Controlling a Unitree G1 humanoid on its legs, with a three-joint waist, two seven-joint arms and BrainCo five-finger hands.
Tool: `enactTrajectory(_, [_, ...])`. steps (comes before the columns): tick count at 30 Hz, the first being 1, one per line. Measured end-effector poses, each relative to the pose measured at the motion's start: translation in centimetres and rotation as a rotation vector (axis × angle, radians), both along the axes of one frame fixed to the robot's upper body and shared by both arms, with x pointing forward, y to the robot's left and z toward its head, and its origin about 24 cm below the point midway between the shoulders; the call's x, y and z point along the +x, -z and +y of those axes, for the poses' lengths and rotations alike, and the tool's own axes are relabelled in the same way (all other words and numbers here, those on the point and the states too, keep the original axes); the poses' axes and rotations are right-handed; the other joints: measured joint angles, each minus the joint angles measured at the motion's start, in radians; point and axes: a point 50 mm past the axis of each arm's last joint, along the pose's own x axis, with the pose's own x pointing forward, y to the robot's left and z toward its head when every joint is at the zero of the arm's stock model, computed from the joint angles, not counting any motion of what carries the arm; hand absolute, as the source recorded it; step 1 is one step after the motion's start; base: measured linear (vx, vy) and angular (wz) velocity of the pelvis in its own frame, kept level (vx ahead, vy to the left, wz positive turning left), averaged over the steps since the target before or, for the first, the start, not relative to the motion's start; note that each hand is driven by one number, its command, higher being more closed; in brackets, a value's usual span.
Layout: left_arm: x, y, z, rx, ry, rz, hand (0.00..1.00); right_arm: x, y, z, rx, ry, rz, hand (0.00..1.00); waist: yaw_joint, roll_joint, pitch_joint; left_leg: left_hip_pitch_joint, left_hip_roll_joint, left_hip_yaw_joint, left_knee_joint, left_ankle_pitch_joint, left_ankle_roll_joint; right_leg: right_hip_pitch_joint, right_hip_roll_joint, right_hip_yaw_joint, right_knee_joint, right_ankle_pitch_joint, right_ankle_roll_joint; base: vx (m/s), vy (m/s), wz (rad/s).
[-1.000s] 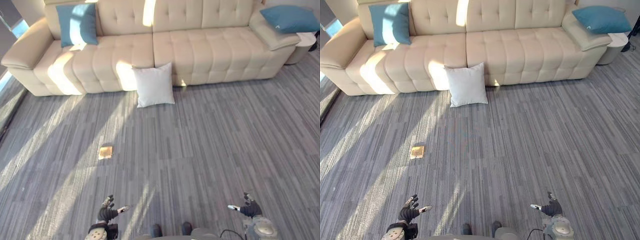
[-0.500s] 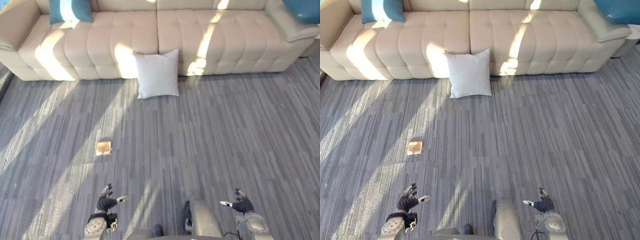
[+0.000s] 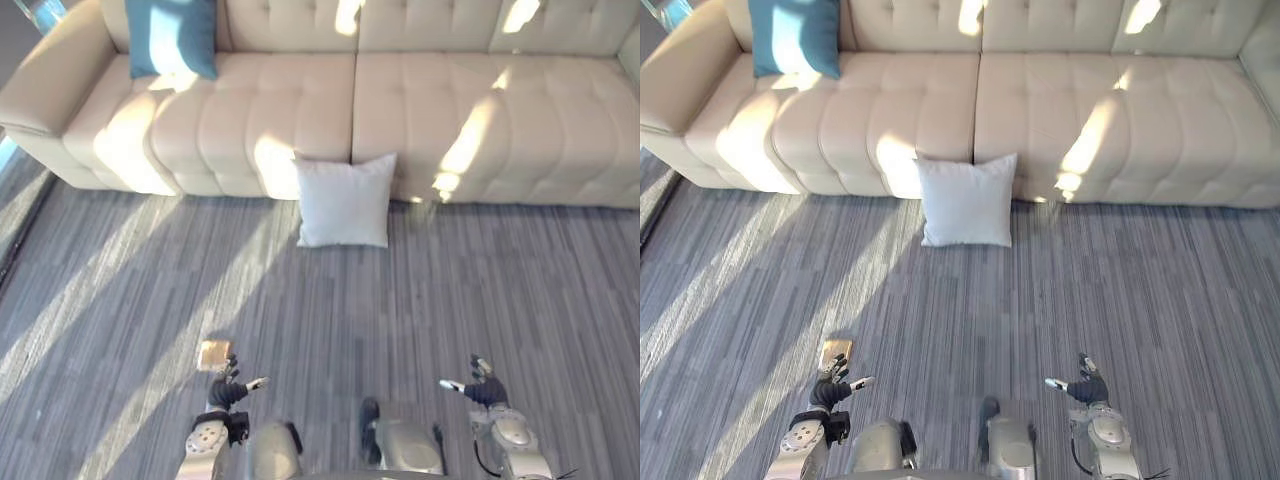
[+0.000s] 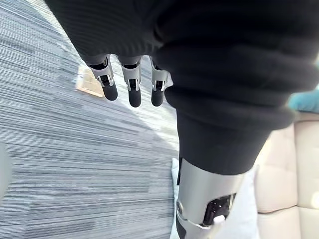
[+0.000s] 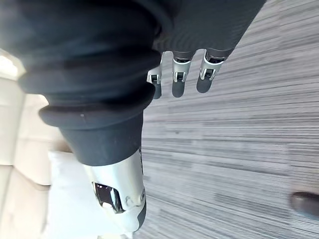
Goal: Pick up cushions and gather them together orderly.
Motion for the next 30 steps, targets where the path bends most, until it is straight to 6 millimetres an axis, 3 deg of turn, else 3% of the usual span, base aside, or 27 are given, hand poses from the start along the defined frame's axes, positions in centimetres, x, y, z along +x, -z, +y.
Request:
enactTrajectory(1, [-0.7,0.3,-0.1,-0.006,-0.007,0.019,0.00,-0.4,0.2,-0.4,-0.007,0.009,0.013,0.00,0.001,0.023,-0.013,0.003,-0.037,-0.064,-0.205,0.049,-0.036,0.029,0.001,0.022,-0.004,-0.034,0.027,0.70,0.280,-0.68])
enactTrajectory(2, [-1.1,0.5,-0.1,-0.006,-0.011,0.031,0.00,-0.7,0.4,-0.5,-0.010,0.013,0.028,0.00,0.001,0.033,-0.020,0.000,-0.043,-0.094,-0.227,0.134,-0.012,0.042,0.004,0.036,0.002,-0.060,0.040,0.73,0.336,-0.62])
enactTrajectory(3, [-1.5,0.8,0.1,-0.004,-0.015,0.056,0.00,-1.4,1.2,-0.1,0.008,0.020,0.067,0.00,0.003,0.012,-0.040,-0.004,-0.075,-0.107,-0.161,0.138,0.075,0.049,-0.031,0.064,0.041,-0.096,0.062,0.61,0.288,-0.29])
enactTrajectory(4, [-1.4,0.8,0.2,0.000,-0.018,0.053,0.00,-1.9,1.4,0.1,0.010,0.015,0.084,0.00,-0.005,0.005,-0.053,-0.015,-0.090,-0.104,-0.117,0.086,0.088,0.017,-0.052,0.080,0.122,-0.097,0.064,0.76,0.346,-0.30])
enactTrajectory(5, [-1.5,0.9,0.1,-0.003,-0.012,0.057,0.00,-2.6,1.9,0.1,0.012,0.019,0.110,0.00,-0.003,-0.015,-0.060,0.010,-0.106,-0.072,-0.079,0.019,0.105,-0.056,-0.082,0.131,0.319,-0.093,0.083,0.63,0.288,-0.16])
enactTrajectory(6, [-1.7,1.0,0.2,-0.001,-0.015,0.066,0.00,-2.7,2.0,0.3,0.017,0.019,0.117,0.00,-0.002,-0.027,-0.060,0.034,-0.116,-0.056,-0.072,-0.003,0.112,-0.090,-0.097,0.151,0.419,-0.078,0.119,0.62,0.287,-0.31])
enactTrajectory(7, [-1.9,1.1,0.3,0.001,-0.016,0.075,0.00,-2.7,2.1,0.5,0.023,0.018,0.120,0.00,-0.002,-0.035,-0.062,0.061,-0.125,-0.045,-0.070,-0.024,0.121,-0.124,-0.109,0.165,0.521,-0.049,0.180,0.60,0.197,-0.16])
enactTrajectory(8, [-2.1,1.2,0.5,0.007,-0.012,0.091,0.00,-2.7,2.3,1.1,0.038,0.008,0.124,0.00,-0.022,-0.039,-0.060,0.155,-0.139,-0.041,-0.075,-0.081,0.142,-0.214,-0.121,0.168,0.787,-0.036,0.237,0.58,0.163,-0.10])
enactTrajectory(10, [-2.1,1.2,0.5,0.011,-0.007,0.095,0.00,-2.5,2.4,1.6,0.041,-0.015,0.124,0.00,-0.027,-0.035,-0.058,0.236,-0.138,-0.039,-0.105,-0.107,0.143,-0.268,-0.121,0.135,0.886,-0.060,0.192,0.54,0.101,-0.16])
enactTrajectory(11, [-1.9,1.1,0.8,0.024,0.003,0.094,0.00,-2.4,2.5,2.0,0.043,-0.043,0.128,0.00,-0.031,-0.027,-0.055,0.344,-0.132,-0.032,-0.174,-0.111,0.140,-0.318,-0.113,0.067,0.860,-0.101,0.119,0.50,0.037,-0.20])
enactTrajectory(12, [-1.7,1.0,0.9,0.029,0.010,0.089,0.00,-2.3,2.5,2.1,0.042,-0.050,0.128,0.00,-0.033,-0.013,-0.053,0.392,-0.121,-0.028,-0.206,-0.111,0.140,-0.349,-0.096,0.026,0.797,-0.119,0.086,0.58,0.009,-0.17])
enactTrajectory(14, [-1.1,0.8,0.9,0.030,0.014,0.073,0.00,-2.3,2.5,2.2,0.041,-0.053,0.128,0.00,-0.036,-0.002,-0.052,0.451,-0.095,-0.022,-0.238,-0.110,0.139,-0.425,-0.048,-0.011,0.616,-0.123,0.064,0.47,-0.038,-0.03])
enactTrajectory(15, [-0.9,0.7,1.1,0.037,0.016,0.067,0.00,-2.3,2.5,2.1,0.041,-0.053,0.130,0.00,-0.042,-0.003,-0.052,0.467,-0.089,-0.023,-0.243,-0.110,0.139,-0.454,-0.030,-0.010,0.499,-0.097,0.063,0.47,-0.082,0.21])
enactTrajectory(16, [-0.9,0.7,1.3,0.044,0.018,0.067,0.00,-2.4,2.5,2.0,0.038,-0.051,0.134,0.00,-0.050,-0.010,-0.057,0.489,-0.089,-0.023,-0.253,-0.113,0.102,-0.465,-0.010,-0.001,0.356,-0.026,0.057,0.52,-0.105,0.42])
enactTrajectory(17, [-1.2,0.7,1.6,0.051,0.019,0.072,0.00,-3.5,2.9,1.7,0.035,-0.042,0.162,0.00,-0.060,-0.034,-0.066,0.518,-0.106,-0.038,-0.253,-0.137,0.047,-0.463,0.005,0.030,0.184,0.175,0.029,0.54,-0.124,0.38])
enactTrajectory(18, [-1.3,1.1,0.8,0.027,0.011,0.091,0.00,-4.2,2.9,0.7,0.011,-0.031,0.189,0.00,-0.057,0.003,-0.065,0.546,-0.077,-0.063,-0.242,-0.168,0.000,-0.458,0.026,0.028,0.222,0.252,-0.009,0.52,-0.096,0.24])
enactTrajectory(20, [-1.4,1.2,0.6,0.021,0.020,0.093,0.00,-4.3,2.9,0.3,0.011,-0.010,0.192,0.00,-0.055,0.013,-0.072,0.537,-0.062,-0.076,-0.192,-0.131,-0.059,-0.448,0.033,0.025,0.255,0.187,-0.017,0.47,-0.121,0.09])
enactTrajectory(22, [-1.0,1.1,0.1,0.003,0.010,0.079,0.00,-4.3,2.5,0.1,0.005,-0.005,0.175,0.00,-0.063,0.023,-0.060,0.435,-0.011,-0.111,0.119,-0.037,-0.095,-0.365,0.034,0.001,0.256,0.116,-0.032,0.48,-0.200,0.29])
enactTrajectory(23, [-0.9,1.1,-0.1,-0.001,0.010,0.072,0.00,-4.5,2.5,0.2,0.006,-0.008,0.176,0.00,-0.058,0.018,-0.056,0.393,0.017,-0.116,0.217,-0.024,-0.100,-0.334,0.036,-0.004,0.244,0.105,-0.038,0.36,-0.162,0.28])
enactTrajectory(24, [-0.6,0.9,-0.5,-0.011,0.012,0.054,0.00,-4.5,2.3,0.4,0.008,-0.005,0.161,0.00,-0.044,0.017,-0.056,0.331,0.061,-0.098,0.352,-0.049,-0.075,-0.275,0.040,-0.015,0.223,0.087,-0.045,0.38,-0.169,0.15])
enactTrajectory(25, [-0.3,0.6,-0.9,-0.024,0.016,0.033,0.00,-4.3,1.9,0.5,0.005,-0.007,0.134,0.00,-0.030,0.003,-0.053,0.277,0.083,-0.078,0.382,-0.066,-0.047,-0.241,0.039,-0.022,0.206,0.074,-0.050,0.27,-0.114,0.06])
enactTrajectory(26, [-0.1,0.5,-1.1,-0.030,0.016,0.020,0.00,-3.9,1.7,0.5,0.003,-0.007,0.118,0.00,-0.026,0.001,-0.053,0.255,0.089,-0.065,0.357,-0.073,-0.036,-0.232,0.038,-0.021,0.200,0.072,-0.050,0.23,-0.060,-0.01])
enactTrajectory(29, [0.2,0.3,-1.4,-0.040,0.024,0.003,0.00,-2.4,0.9,0.3,0.000,0.005,0.057,0.00,-0.016,0.013,-0.058,0.197,0.072,-0.045,0.058,-0.071,-0.024,-0.219,0.036,-0.009,0.195,0.052,-0.029,0.20,0.042,-0.17])
enactTrajectory(30, [0.2,0.3,-1.5,-0.041,0.028,0.005,0.00,-2.5,0.8,0.1,-0.003,0.020,0.052,0.00,-0.010,0.027,-0.062,0.205,0.055,-0.044,-0.079,-0.022,-0.024,-0.230,0.039,0.000,0.223,0.030,-0.014,0.23,0.146,-0.28])
